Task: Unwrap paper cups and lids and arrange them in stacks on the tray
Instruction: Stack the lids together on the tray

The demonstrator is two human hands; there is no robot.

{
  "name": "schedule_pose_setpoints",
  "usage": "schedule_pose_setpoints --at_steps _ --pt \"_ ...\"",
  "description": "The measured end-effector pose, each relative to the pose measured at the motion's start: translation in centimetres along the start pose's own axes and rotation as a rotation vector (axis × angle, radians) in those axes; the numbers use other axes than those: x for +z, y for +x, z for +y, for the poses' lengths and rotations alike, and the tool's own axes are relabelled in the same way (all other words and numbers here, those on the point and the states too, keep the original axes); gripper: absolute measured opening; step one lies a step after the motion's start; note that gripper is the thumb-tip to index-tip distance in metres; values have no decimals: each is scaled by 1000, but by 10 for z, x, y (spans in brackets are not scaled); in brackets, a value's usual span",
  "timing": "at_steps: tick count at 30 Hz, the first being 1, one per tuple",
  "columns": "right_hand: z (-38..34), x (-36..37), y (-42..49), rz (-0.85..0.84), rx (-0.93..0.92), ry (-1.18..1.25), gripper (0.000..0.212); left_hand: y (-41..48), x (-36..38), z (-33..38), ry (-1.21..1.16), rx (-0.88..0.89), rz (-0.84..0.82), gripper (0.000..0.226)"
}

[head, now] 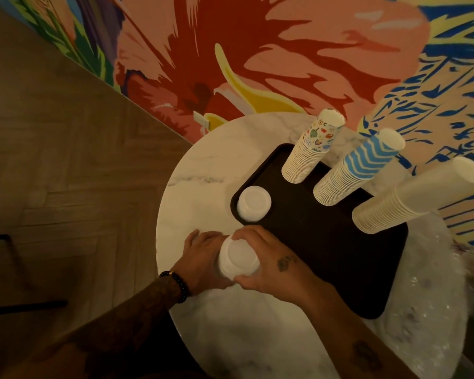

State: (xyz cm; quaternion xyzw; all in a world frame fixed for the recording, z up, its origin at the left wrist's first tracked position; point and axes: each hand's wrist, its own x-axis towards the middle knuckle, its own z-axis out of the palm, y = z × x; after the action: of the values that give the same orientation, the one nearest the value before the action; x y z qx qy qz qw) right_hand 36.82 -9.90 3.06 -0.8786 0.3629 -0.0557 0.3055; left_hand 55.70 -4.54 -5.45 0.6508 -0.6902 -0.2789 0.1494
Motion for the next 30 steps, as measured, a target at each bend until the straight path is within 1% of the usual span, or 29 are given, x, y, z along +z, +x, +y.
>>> schedule_pose_setpoints --at_steps 2,3,6,9,13,18,23,25,26,28,30 --pt "-3 -1 10 -17 -13 1 80 2 -15 -1 47 -57 -87 114" --pt "-5 1 15 -12 -18 -3 80 4 -21 -2 65 -84 -119 111" --pt "-12 0 25 -9 -36 -8 78 6 -30 -6 69 -117 -109 102" --pt "-15 -1 31 -11 -44 -24 76 5 -34 -7 53 -129 -117 100" --pt "-14 -6 31 -5 -14 7 75 4 -33 -6 74 -119 -134 97" --pt "-9 -17 33 3 84 147 74 7 -35 -11 115 -86 -150 97" --pt "-4 -29 32 37 125 233 72 7 -51 -23 108 -63 -220 92" --pt "-3 -38 34 77 142 263 70 6 -59 -35 87 -63 -185 87" --pt "-4 -43 36 104 147 271 69 6 -64 -40 38 -78 -130 82" --pt "-5 -54 41 154 152 279 67 11 -77 -44 -134 -115 26 70" --pt "-8 -62 50 189 154 291 67 19 -96 -34 -399 -179 150 54"
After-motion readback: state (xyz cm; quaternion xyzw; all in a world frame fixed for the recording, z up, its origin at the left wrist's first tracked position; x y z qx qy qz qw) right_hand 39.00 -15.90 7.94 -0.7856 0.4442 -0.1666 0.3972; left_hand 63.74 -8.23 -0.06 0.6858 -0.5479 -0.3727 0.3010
